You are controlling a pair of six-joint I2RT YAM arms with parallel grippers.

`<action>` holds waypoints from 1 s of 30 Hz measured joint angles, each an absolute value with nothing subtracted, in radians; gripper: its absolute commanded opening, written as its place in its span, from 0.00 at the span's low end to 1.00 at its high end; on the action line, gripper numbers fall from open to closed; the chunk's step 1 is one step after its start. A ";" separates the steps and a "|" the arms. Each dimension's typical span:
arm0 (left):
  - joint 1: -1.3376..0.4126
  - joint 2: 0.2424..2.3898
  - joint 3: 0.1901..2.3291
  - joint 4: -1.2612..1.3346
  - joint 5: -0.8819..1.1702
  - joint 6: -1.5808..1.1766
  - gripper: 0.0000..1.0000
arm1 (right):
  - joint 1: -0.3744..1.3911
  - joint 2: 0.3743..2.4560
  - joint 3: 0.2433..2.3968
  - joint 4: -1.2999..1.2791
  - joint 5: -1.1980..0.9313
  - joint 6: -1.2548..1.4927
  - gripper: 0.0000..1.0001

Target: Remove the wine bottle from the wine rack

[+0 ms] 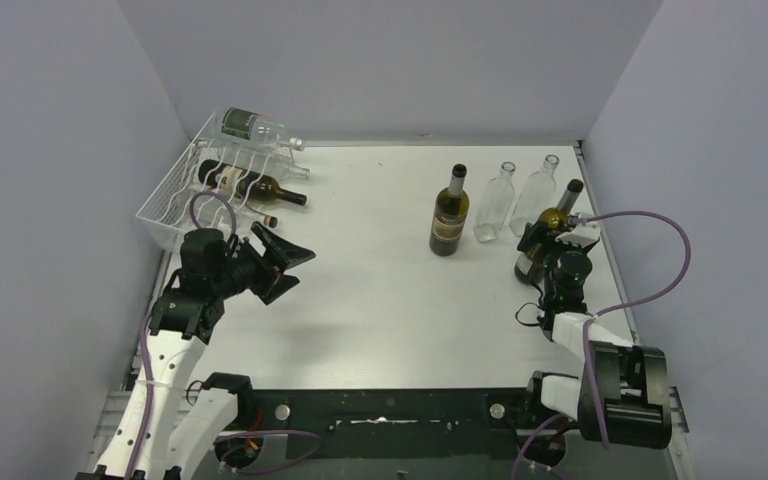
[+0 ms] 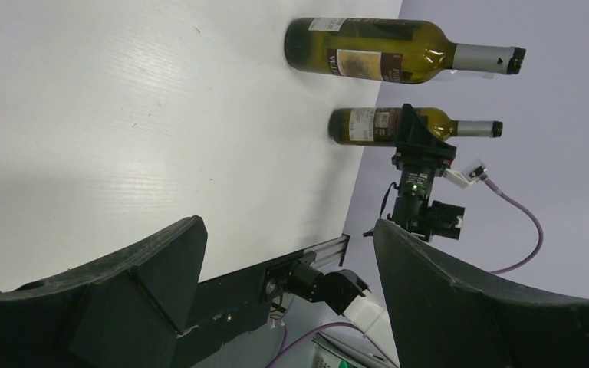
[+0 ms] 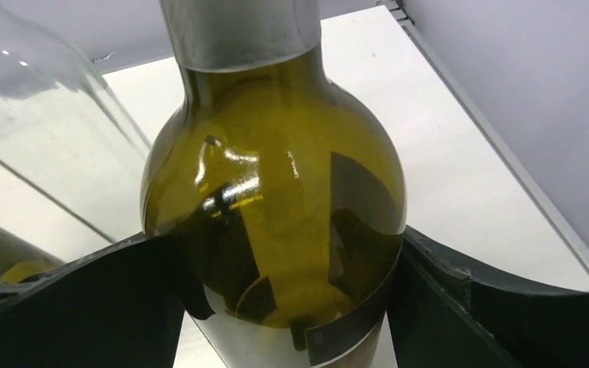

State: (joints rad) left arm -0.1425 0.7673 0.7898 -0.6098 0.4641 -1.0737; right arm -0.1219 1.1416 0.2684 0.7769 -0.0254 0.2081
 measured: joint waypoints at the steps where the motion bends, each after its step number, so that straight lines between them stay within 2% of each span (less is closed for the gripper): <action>1: -0.142 0.767 0.789 -0.610 0.467 -1.075 0.81 | -0.126 1.168 0.266 0.819 -0.028 0.200 0.37; 8: -0.142 0.756 0.789 -0.591 0.484 -1.077 0.81 | -0.144 1.248 0.239 0.982 -0.050 0.164 0.43; 13: -0.142 0.759 0.789 -0.579 0.488 -1.076 0.81 | -0.144 1.247 0.213 1.026 -0.070 0.158 0.77; 16: -0.142 0.773 0.789 -0.571 0.501 -1.072 0.81 | -0.142 1.238 0.210 1.021 -0.067 0.159 0.91; 20: -0.142 0.789 0.789 -0.571 0.511 -1.061 0.81 | -0.135 1.187 0.204 1.016 -0.044 0.157 0.99; 30: -0.142 0.807 0.789 -0.541 0.530 -1.045 0.81 | -0.080 0.982 0.205 0.836 0.086 0.191 0.98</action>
State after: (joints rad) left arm -0.1425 0.8070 0.7891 -0.5411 0.5297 -1.0454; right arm -0.0795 0.9817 0.2050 0.8364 0.0856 0.1913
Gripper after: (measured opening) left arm 0.809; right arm 0.978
